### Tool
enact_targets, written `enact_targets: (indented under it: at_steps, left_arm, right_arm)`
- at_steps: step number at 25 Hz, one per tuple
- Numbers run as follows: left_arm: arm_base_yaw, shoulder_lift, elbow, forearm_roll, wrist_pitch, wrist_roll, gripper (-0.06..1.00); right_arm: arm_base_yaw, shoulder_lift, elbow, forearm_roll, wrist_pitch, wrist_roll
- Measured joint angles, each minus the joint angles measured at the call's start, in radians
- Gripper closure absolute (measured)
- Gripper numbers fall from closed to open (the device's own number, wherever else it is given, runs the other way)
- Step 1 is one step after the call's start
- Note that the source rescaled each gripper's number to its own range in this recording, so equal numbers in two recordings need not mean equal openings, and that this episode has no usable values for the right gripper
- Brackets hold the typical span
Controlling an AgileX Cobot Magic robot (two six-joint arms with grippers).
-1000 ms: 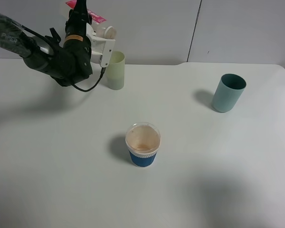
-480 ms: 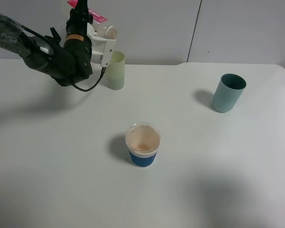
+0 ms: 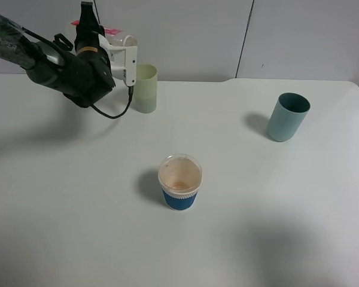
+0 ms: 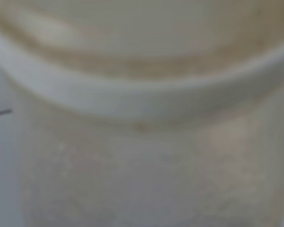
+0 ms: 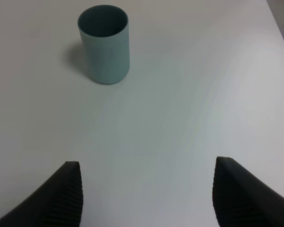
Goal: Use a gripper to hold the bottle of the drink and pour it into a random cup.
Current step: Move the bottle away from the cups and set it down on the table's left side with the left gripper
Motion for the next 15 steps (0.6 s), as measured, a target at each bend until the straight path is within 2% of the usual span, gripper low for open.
enact_targets:
  at_steps: [6,15]
  left_arm:
    - [-0.002,-0.044,-0.001,-0.152,0.058,-0.041,0.94]
    - [-0.002,-0.178,-0.001,-0.460,0.295,-0.044,0.94]
  right_arm:
    - [0.000,0.000,0.000,0.000,0.000,0.000]
    - [0.000,0.000,0.000,0.000,0.000,0.000]
